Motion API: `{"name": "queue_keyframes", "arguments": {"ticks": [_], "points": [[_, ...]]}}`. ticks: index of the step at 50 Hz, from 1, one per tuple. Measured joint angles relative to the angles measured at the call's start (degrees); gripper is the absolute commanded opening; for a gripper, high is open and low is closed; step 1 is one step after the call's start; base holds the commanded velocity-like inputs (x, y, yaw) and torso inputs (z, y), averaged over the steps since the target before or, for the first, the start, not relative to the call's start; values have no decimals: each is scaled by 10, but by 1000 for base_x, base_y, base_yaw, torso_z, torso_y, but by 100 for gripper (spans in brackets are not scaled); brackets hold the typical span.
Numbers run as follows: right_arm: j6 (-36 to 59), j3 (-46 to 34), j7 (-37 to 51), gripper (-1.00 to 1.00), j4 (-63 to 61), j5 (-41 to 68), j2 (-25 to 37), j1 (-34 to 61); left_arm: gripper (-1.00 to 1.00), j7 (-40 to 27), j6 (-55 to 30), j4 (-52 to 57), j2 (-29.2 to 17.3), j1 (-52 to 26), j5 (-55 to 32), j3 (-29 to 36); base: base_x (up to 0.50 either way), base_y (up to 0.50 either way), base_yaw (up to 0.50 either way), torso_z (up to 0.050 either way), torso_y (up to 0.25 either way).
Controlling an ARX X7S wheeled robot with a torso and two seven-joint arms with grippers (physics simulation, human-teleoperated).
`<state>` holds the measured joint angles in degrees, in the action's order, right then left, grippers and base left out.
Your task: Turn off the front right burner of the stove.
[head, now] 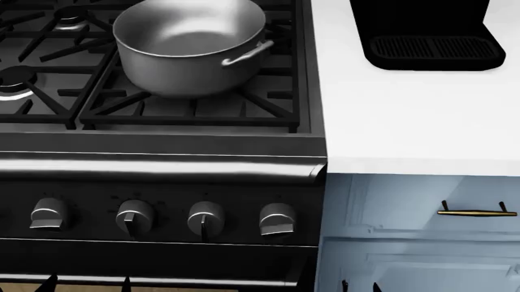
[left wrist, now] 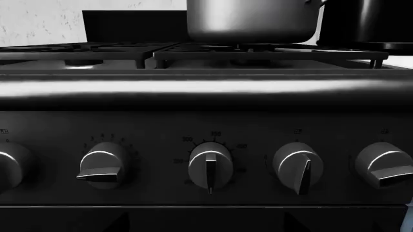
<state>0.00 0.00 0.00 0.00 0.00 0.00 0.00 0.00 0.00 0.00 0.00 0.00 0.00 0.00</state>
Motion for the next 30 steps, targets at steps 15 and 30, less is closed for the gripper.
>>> {"name": "queue_keyframes", "arguments": {"ticks": [15, 30], "points": [[1, -19, 25, 100, -15, 10, 19, -2, 100, -22, -2, 28, -19, 10, -10, 20, 0, 0, 0, 0, 0], [4, -40, 51, 100, -31, 7, 38, 1, 100, -48, 0, 85, -38, 32, -17, 32, 0, 232, 0, 0, 0]]}}
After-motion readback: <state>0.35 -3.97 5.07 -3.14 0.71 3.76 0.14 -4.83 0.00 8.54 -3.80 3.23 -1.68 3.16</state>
